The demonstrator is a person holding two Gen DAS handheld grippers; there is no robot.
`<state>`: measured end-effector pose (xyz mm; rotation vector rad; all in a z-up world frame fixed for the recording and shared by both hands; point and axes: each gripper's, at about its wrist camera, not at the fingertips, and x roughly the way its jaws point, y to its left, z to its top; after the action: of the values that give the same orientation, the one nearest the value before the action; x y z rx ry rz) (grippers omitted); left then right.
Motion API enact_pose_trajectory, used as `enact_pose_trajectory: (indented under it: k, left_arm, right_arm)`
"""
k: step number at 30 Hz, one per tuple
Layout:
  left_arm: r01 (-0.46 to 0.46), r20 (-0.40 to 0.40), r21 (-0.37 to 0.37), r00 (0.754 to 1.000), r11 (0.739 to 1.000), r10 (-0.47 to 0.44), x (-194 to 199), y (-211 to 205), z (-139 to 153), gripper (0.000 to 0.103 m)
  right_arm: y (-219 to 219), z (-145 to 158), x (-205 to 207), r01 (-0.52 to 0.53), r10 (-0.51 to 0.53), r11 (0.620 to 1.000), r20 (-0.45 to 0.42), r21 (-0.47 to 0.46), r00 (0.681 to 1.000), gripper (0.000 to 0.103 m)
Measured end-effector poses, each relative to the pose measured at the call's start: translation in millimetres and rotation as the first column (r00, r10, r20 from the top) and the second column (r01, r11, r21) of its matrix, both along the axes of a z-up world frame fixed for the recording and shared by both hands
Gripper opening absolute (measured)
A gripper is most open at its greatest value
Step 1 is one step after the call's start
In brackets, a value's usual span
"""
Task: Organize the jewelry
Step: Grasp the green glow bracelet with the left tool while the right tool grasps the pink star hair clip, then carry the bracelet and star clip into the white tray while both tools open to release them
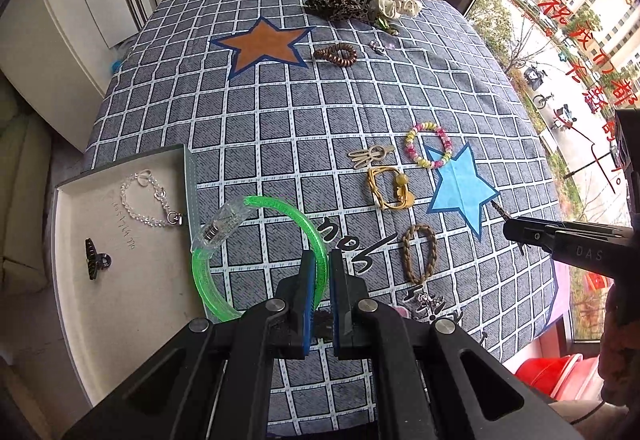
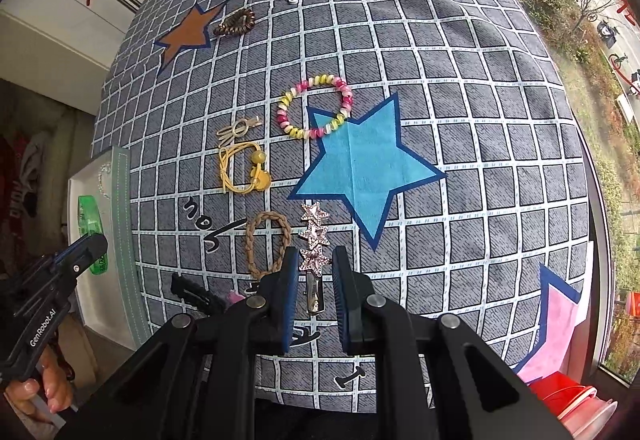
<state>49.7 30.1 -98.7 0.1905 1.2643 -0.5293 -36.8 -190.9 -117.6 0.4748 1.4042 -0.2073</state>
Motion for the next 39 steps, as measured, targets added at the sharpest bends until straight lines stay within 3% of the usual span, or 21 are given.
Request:
enact_pose_trajectory:
  k: [8, 18, 24, 29, 39]
  left_arm:
    - [-0.159, 0.026, 0.003, 0.987, 0.987, 0.159, 0.3, 55.5, 8.3, 0.013]
    - [-0.380, 0.021, 0.045, 0.925, 0.924, 0.379, -0.5, 139.6, -8.5, 0.013]
    - [-0.469, -0.002, 0.082, 0.882, 0.879, 0.471, 6.9, 175.2, -38.3, 0.013]
    - [-0.501, -0.008, 0.121, 0.863, 0.857, 0.506, 19.9, 188.4, -66.4, 0.013]
    - [-0.499, 0.005, 0.165, 0.863, 0.851, 0.505, 50.9, 188.8, -101.5, 0.013]
  right_arm:
    - [49.3, 24.3, 41.1, -0.163, 0.161, 0.986, 0.055, 0.033, 0.985, 0.018]
    - [148.9, 23.7, 95.7, -0.400, 0.392, 0.911, 0.095, 0.096, 0.915, 0.018]
    - [210.0, 5.3, 126.1, -0.513, 0.506, 0.849, 0.090, 0.124, 0.858, 0.018]
    - [250.3, -19.6, 146.0, -0.575, 0.572, 0.807, 0.063, 0.137, 0.818, 0.018]
    - [282.7, -71.2, 169.2, -0.609, 0.616, 0.780, -0.007, 0.145, 0.788, 0.018]
